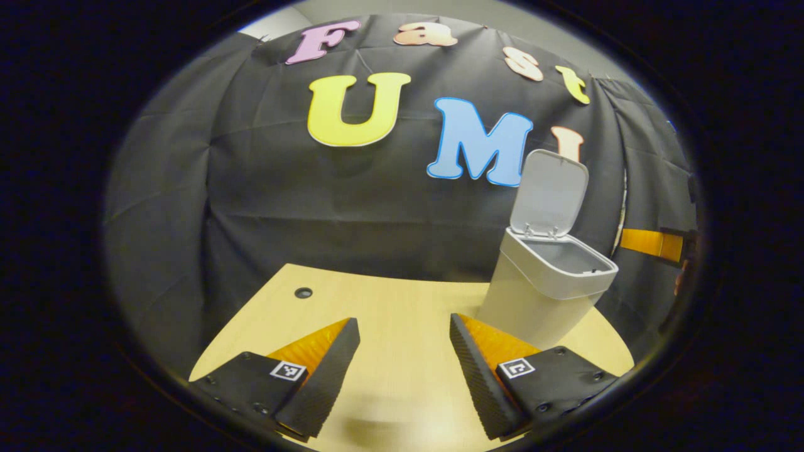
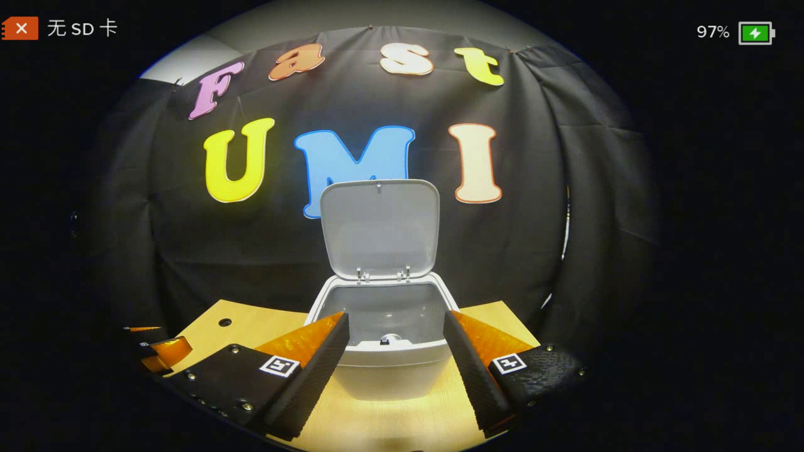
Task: Press the lid of the desktop garbage bin to open it, pick up the crumpled paper on the desktop and throw it into the bin, then pick up the pop can on the desktop and drop it into the bin, and finally close the garbage bin lid.
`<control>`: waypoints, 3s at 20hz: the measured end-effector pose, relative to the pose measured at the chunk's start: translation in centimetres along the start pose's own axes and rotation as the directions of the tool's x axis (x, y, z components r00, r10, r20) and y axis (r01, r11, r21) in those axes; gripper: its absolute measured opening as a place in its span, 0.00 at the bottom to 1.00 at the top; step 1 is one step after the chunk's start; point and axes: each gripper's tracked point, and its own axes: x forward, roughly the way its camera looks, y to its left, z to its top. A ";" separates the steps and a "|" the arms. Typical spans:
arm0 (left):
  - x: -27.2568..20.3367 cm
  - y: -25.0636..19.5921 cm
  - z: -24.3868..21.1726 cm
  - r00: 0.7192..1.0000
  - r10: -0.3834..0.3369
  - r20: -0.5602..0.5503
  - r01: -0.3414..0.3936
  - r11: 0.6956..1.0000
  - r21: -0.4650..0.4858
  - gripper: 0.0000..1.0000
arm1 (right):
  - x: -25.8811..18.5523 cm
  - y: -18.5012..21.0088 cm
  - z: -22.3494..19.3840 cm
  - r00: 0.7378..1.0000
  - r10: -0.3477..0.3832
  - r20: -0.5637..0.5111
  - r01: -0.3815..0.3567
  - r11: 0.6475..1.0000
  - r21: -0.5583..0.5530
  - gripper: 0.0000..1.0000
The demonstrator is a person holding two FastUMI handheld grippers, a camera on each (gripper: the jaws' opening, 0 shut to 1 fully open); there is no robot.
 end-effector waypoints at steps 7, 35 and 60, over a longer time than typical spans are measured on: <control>1.9 1.0 -0.1 0.999 -0.050 -0.014 0.051 0.998 0.023 0.95 | -1.8 0.5 -0.4 0.999 -0.047 -0.013 0.048 0.997 0.056 0.96; 3.1 3.6 0.6 0.999 0.031 -0.015 -0.032 0.999 -0.040 0.96 | 9.0 3.4 18.1 0.961 0.021 0.275 -0.014 1.000 -0.026 0.95; -2.2 0.8 0.8 0.990 0.139 0.036 -0.136 0.987 -0.083 0.96 | 9.3 0.6 8.5 0.992 0.091 0.089 -0.084 0.993 -0.080 0.96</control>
